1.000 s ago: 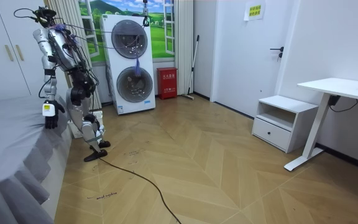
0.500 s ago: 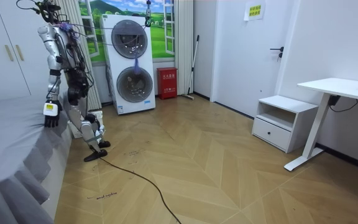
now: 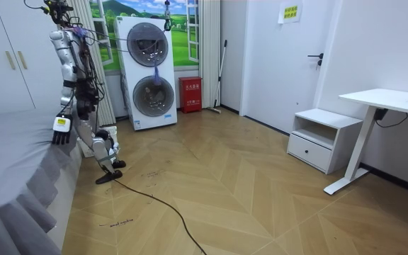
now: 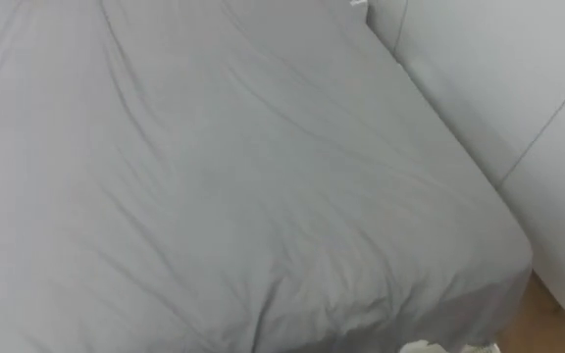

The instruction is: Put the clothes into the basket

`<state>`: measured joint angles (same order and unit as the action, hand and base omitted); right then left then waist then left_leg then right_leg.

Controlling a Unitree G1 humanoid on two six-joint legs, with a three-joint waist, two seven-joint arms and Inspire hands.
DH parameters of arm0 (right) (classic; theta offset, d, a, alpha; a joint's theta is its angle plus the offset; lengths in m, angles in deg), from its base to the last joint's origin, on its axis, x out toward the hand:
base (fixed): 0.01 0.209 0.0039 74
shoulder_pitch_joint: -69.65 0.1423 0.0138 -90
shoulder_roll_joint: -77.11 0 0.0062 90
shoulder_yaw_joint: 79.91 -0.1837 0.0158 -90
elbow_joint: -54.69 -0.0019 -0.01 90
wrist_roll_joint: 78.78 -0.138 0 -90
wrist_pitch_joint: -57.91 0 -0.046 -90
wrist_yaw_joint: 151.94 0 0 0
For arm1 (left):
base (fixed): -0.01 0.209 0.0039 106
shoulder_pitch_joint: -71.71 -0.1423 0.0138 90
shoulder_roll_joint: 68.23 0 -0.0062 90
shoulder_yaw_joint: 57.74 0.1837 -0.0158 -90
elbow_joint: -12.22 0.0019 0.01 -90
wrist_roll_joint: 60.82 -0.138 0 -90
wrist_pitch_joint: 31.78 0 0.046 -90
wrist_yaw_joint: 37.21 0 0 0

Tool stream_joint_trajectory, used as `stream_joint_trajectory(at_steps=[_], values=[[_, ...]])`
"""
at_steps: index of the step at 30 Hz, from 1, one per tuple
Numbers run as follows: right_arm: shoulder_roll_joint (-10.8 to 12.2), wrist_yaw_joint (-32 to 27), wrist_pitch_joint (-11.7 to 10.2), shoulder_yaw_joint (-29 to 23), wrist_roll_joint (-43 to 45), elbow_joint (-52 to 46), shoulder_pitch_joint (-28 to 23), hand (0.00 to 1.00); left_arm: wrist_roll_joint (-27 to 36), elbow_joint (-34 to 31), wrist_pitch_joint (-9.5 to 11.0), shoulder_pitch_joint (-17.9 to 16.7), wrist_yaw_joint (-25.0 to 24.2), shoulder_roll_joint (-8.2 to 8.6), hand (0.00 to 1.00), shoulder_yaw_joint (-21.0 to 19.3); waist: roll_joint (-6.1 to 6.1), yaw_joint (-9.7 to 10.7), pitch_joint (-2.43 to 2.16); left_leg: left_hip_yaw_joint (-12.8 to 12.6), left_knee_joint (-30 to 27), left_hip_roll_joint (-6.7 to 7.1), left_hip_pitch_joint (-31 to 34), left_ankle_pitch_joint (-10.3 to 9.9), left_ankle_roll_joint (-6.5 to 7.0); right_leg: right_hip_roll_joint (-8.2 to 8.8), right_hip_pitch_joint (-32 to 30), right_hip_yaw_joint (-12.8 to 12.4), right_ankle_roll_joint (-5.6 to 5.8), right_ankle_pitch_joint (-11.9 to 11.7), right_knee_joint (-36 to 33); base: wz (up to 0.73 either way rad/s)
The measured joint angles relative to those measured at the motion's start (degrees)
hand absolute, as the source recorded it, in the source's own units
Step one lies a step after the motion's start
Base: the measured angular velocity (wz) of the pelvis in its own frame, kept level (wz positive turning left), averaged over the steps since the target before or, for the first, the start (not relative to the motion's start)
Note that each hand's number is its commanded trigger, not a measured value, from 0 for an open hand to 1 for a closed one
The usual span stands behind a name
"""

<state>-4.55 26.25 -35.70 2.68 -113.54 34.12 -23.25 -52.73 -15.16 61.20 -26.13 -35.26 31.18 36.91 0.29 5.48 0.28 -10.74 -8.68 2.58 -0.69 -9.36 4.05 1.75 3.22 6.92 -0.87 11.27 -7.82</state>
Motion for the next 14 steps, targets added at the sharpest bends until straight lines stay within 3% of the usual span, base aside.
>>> stream_joint_trajectory(at_steps=[5, 14], values=[[1.1, 0.7, 0.1, 5.1, 3.1, 1.1, 0.1, 0.0, -2.1, 1.5, 0.0, 0.8, 0.4, 0.54, 0.0, 0.0, 0.19, -1.2, 0.07, 1.6, 0.0, 0.37, -0.4, -0.1, 0.13, 0.01, 1.2, 1.5, 0.15, 0.0, 0.2, 0.16], [1.4, 3.2, 2.5, 11.9, 7.7, 1.2, 0.8, 0.0, -4.2, 1.9, 0.0, 1.9, 0.9, 0.86, 0.0, 0.0, 0.16, -3.0, 0.17, 5.3, -0.1, 1.09, 0.1, -0.3, 0.36, 0.39, 2.4, 5.2, 0.45, 0.3, 0.1, 0.2]])
